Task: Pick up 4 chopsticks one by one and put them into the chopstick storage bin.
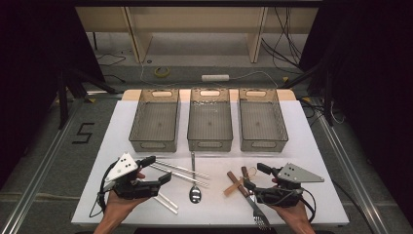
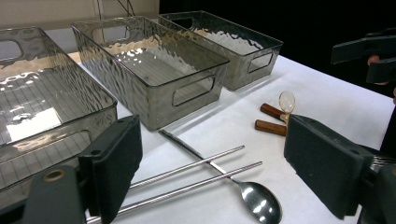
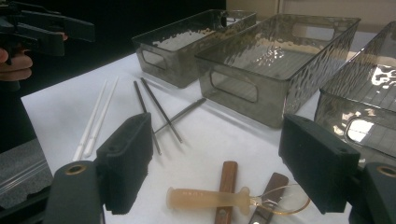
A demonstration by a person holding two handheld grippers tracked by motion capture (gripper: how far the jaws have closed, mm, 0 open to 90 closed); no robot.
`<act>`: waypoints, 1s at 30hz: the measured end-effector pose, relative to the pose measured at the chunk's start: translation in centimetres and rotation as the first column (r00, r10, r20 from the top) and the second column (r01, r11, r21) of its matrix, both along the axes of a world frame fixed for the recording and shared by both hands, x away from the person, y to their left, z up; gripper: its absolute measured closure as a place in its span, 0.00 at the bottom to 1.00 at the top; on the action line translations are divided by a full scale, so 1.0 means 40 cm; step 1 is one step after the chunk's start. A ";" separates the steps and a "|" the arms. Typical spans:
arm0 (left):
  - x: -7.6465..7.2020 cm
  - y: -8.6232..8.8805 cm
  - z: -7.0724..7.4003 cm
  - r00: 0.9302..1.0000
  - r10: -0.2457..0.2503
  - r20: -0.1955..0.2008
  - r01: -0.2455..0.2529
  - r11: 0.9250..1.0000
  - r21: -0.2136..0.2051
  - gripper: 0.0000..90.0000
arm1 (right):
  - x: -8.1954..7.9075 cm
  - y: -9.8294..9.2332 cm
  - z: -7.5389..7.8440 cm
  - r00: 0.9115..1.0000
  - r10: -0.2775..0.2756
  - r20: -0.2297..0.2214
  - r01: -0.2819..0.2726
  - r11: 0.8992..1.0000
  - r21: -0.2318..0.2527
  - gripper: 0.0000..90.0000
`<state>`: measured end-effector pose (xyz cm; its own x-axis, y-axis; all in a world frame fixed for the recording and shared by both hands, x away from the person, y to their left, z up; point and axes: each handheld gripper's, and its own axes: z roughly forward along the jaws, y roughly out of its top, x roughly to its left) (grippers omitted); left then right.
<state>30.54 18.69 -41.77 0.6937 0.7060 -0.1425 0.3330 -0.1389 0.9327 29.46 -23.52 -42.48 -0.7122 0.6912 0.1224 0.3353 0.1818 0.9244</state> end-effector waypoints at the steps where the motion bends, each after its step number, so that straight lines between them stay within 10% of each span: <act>1: 0.001 0.000 0.000 1.000 0.000 0.002 0.000 1.000 0.003 0.21 | 0.000 0.000 0.000 1.000 0.000 0.000 0.000 1.000 0.000 0.30; 16: 0.007 0.005 0.004 1.000 -0.002 0.001 0.002 1.000 0.007 0.22 | 0.001 0.003 -0.001 1.000 0.006 -0.007 -0.007 1.000 -0.005 0.30; 30: 0.036 -0.018 0.020 0.997 -0.037 -0.071 0.048 0.984 0.172 0.24 | 0.005 0.002 -0.002 0.999 0.019 -0.031 -0.019 1.000 -0.006 0.31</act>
